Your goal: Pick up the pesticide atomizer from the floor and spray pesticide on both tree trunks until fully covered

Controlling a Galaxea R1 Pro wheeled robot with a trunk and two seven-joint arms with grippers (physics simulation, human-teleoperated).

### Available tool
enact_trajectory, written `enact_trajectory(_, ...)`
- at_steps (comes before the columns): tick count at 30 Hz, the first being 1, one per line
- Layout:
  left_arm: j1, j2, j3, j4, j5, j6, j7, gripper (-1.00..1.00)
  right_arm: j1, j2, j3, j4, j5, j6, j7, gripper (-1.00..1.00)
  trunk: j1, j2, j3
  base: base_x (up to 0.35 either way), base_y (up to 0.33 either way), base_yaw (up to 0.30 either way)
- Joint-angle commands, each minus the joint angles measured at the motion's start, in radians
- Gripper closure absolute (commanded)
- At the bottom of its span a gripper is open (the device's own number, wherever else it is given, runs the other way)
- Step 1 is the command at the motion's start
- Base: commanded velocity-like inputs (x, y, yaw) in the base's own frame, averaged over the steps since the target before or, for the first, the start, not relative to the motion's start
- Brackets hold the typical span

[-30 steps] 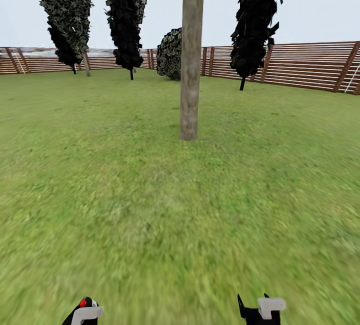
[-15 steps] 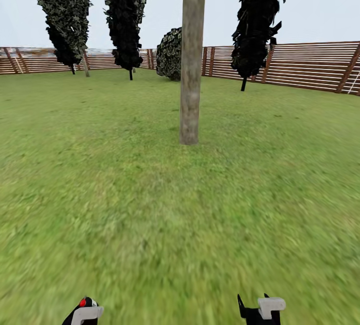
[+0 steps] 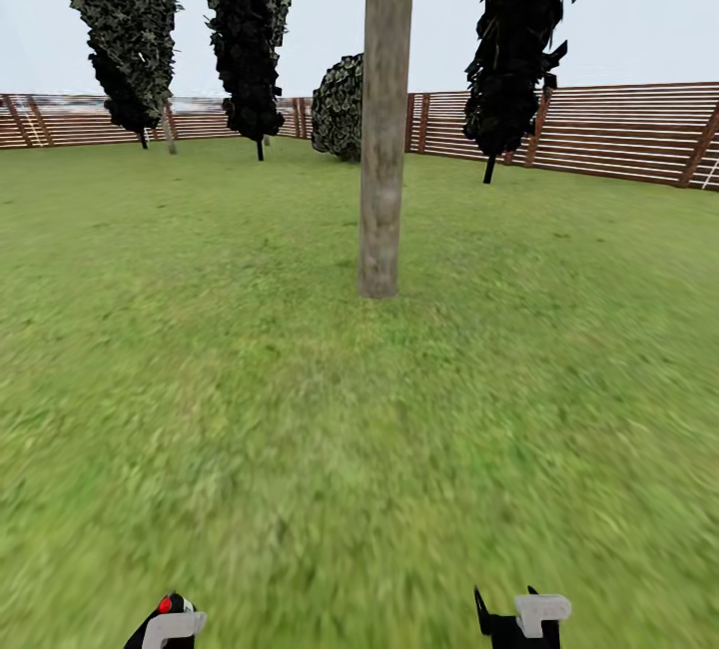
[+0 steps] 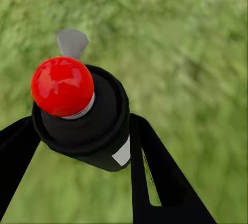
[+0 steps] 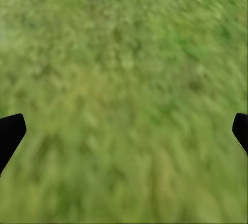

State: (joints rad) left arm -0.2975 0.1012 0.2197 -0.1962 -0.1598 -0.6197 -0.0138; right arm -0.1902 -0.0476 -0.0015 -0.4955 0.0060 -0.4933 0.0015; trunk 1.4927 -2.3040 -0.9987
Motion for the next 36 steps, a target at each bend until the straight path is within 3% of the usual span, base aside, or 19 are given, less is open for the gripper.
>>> enact_trajectory(1,0.0,0.0,0.0,0.0,0.0,0.0,0.0,1.0,0.0,0.0,0.0,0.0,0.0,0.0,0.0,-1.0,0.0,0.0,0.0,0.337,0.0,0.0)
enact_trajectory(36,0.0,0.0,0.001,0.0,0.0,0.0,0.0,1.0,0.0,0.0,0.0,0.0,-0.001,0.0,0.0,-1.0,0.0,0.0,0.0,0.337,0.0,0.0)
